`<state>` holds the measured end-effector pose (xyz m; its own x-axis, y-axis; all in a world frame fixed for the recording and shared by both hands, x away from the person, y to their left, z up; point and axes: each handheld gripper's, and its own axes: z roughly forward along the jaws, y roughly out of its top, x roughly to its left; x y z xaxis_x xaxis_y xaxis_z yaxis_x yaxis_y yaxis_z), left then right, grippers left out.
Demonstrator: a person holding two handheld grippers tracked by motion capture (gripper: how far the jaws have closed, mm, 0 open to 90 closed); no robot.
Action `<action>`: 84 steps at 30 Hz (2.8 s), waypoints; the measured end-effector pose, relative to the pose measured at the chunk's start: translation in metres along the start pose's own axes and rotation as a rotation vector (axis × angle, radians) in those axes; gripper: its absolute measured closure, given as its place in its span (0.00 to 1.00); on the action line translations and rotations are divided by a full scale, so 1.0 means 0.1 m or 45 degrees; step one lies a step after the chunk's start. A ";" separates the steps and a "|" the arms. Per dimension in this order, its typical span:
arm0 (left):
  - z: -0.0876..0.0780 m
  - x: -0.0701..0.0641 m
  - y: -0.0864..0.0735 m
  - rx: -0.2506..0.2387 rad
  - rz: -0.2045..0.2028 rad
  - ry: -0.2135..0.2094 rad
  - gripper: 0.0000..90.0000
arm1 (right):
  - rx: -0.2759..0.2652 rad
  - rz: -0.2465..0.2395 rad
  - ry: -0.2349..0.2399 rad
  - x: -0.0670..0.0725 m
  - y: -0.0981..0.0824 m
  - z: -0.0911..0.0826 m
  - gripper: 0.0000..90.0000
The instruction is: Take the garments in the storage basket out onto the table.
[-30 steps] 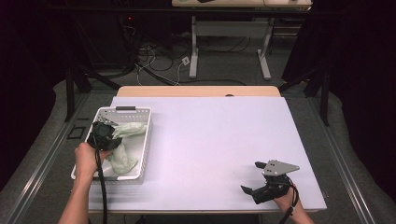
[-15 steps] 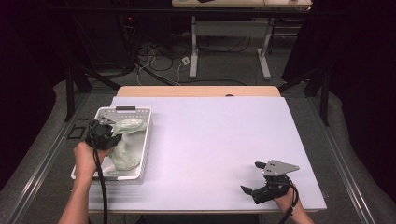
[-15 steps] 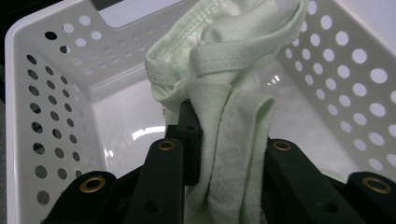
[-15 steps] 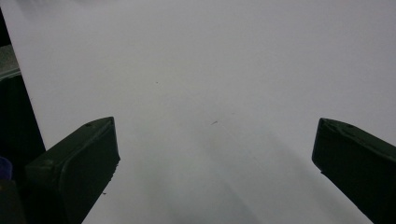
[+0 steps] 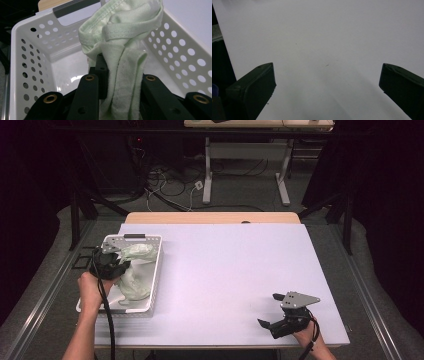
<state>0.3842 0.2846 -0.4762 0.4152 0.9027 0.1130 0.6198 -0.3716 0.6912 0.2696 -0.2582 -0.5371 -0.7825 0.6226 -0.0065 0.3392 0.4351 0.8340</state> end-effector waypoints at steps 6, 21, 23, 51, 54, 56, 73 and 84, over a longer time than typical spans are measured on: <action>-0.04 -0.01 0.02 -0.021 -0.002 -0.006 0.86 | 0.000 -0.001 0.000 0.00 0.00 0.00 0.00; -0.16 -0.05 0.10 -0.096 0.018 0.021 0.86 | 0.009 -0.004 0.000 0.00 0.00 0.00 0.00; -0.19 -0.06 0.11 -0.103 0.027 0.020 0.86 | 0.010 -0.006 -0.003 0.00 0.00 0.00 0.00; -0.44 -0.27 0.39 -0.221 0.111 0.031 0.86 | -0.002 -0.004 -0.008 -0.01 0.00 0.01 0.00; -0.46 -0.32 0.44 -0.241 0.108 0.017 0.86 | -0.001 -0.006 -0.009 -0.01 0.00 0.00 0.00; -0.47 -0.33 0.45 -0.238 0.125 0.023 0.86 | -0.001 -0.005 -0.008 -0.01 0.00 0.00 0.00; -0.45 -0.60 0.65 -0.242 0.217 -0.056 0.86 | -0.003 -0.008 -0.008 -0.01 0.00 0.01 0.00; -0.35 -0.84 0.74 -0.251 0.272 -0.124 0.86 | 0.000 -0.004 -0.010 -0.01 -0.01 0.00 0.00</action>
<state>0.3724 0.1889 -0.4094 0.5898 0.7802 0.2083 0.3743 -0.4927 0.7856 0.2701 -0.2590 -0.5375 -0.7794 0.6263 -0.0133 0.3367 0.4368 0.8341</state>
